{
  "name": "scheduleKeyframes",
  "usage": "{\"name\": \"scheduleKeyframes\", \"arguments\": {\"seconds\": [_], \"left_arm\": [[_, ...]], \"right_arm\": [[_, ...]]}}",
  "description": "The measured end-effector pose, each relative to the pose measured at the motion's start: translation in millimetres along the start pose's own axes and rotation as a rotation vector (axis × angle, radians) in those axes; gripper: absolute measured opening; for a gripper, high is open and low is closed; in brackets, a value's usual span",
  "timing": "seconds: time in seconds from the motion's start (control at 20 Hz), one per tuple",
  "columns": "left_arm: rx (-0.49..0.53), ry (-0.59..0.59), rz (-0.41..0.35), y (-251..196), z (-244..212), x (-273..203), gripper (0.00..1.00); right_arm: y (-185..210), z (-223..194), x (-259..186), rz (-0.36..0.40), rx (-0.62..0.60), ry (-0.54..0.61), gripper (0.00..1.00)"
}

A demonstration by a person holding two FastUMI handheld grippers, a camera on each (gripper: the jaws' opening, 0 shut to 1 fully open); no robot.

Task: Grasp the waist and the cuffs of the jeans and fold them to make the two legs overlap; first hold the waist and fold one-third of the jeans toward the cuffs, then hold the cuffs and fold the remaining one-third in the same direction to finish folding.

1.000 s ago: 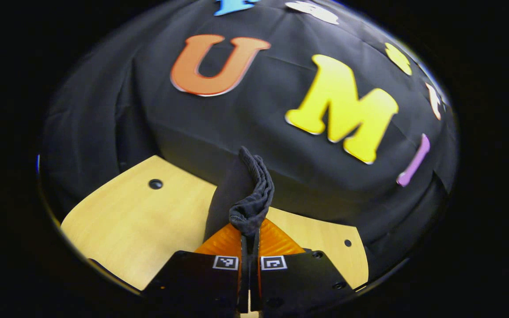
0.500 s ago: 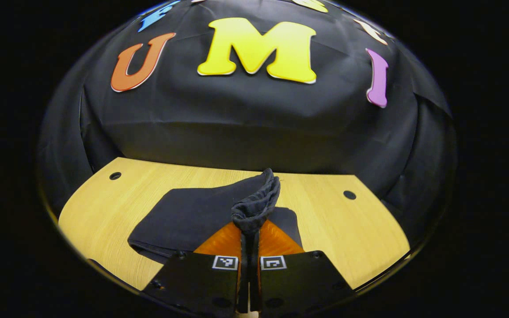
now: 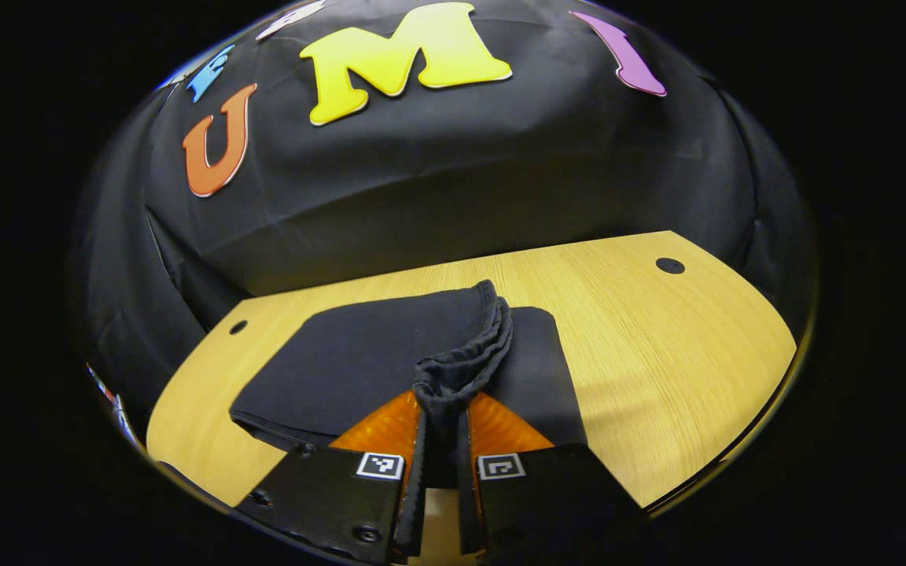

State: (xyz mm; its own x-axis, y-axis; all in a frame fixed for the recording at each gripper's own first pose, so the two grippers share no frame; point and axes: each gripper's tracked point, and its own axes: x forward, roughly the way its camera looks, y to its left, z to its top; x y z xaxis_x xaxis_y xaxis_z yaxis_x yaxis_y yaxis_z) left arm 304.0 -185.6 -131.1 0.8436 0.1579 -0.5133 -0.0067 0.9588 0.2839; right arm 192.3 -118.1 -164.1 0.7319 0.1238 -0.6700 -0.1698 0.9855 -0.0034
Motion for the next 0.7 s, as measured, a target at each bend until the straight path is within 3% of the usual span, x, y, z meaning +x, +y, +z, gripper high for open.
{"name": "scheduleKeyframes", "arguments": {"seconds": [0.1, 0.15, 0.2, 0.25, 0.5, 0.7], "left_arm": [[0.017, -0.014, -0.001, 5, 13, -7, 0.24], [0.018, -0.031, 0.01, 14, 19, -14, 0.51], [0.002, -0.045, 0.011, 20, 25, -18, 0.48], [-0.027, -0.055, 0.003, 25, 33, -28, 0.74], [-0.095, -0.238, 0.046, 95, 123, -95, 0.75], [-0.21, -0.44, 0.005, 170, 190, -178, 0.75]], "right_arm": [[4, 6, 0, 0.018, 0.013, -0.016, 0.97], [6, 9, -1, 0.025, 0.019, -0.025, 0.96], [8, 13, -2, 0.031, 0.022, -0.035, 0.96], [10, 16, -4, 0.036, 0.022, -0.048, 0.96], [29, 58, -22, 0.044, 0.028, -0.18, 0.98], [63, 116, -70, 0.034, 0.019, -0.384, 0.98]]}}
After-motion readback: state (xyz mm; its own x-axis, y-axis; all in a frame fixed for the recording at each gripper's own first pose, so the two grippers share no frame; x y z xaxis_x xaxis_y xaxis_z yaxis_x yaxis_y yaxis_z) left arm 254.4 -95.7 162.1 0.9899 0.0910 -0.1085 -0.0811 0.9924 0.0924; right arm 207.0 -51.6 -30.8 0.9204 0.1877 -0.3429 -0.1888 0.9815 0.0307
